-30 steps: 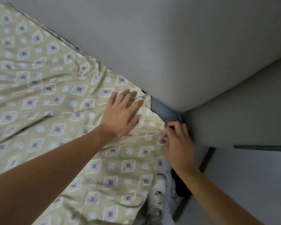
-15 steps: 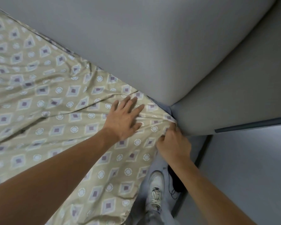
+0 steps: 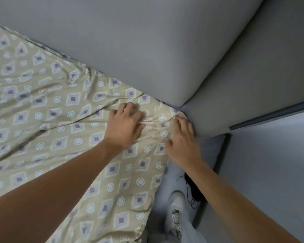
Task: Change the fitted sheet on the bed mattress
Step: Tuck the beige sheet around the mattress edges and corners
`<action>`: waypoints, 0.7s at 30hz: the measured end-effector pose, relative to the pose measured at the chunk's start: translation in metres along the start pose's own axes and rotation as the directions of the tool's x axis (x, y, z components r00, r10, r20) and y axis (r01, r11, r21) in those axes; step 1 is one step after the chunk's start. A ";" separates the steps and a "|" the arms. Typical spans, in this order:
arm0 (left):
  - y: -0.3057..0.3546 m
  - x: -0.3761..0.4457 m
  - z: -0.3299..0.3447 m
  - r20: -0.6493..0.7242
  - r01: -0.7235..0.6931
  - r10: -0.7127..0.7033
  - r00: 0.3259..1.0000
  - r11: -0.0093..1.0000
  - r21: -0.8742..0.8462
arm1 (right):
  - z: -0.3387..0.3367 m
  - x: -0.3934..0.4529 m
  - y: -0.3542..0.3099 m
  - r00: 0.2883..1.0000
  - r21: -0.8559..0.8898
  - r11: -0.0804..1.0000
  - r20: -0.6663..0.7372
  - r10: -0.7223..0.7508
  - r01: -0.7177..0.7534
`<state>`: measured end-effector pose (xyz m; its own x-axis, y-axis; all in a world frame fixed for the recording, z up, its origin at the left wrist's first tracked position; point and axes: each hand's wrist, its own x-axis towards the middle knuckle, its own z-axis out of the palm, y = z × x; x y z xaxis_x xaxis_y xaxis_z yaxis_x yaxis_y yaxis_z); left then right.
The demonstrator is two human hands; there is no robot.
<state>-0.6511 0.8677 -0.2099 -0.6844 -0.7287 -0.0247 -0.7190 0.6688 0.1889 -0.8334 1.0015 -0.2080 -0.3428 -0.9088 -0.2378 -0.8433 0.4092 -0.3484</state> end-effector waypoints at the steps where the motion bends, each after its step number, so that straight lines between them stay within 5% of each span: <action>1: -0.003 -0.002 0.002 -0.021 0.000 0.001 1.000 1.000 0.010 | 0.000 -0.003 0.000 1.000 -0.004 1.000 -0.018 0.015 -0.015; 9: 0.055 0.005 0.013 -0.009 -0.103 0.103 0.995 0.981 -0.166 | 0.026 -0.060 0.018 0.970 0.505 0.862 -0.188 0.152 -0.037; 12: 0.053 0.001 0.013 -0.098 -0.144 0.130 0.987 0.977 -0.155 | 0.043 -0.072 0.032 0.952 0.724 0.664 -0.035 0.305 -0.186; 15: 0.046 -0.009 0.013 -0.055 -0.005 -0.002 0.999 0.992 -0.128 | 0.047 -0.062 0.038 0.874 0.796 0.442 0.210 0.439 -0.414; 18: 0.059 -0.022 0.031 0.078 0.087 -0.088 0.993 0.996 0.007 | 0.050 -0.045 0.035 0.817 0.847 0.167 0.406 0.410 -0.504; 21: 0.064 -0.028 0.053 0.005 0.111 -0.111 0.994 0.993 0.030 | 0.069 -0.029 0.028 0.797 0.859 0.001 0.475 0.372 -0.512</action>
<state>-0.6840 0.9389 -0.2487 -0.6009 -0.7977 -0.0501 -0.7937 0.5882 0.1551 -0.8190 1.0449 -0.2731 -0.3902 -0.5336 -0.7503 0.5307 0.5356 -0.6569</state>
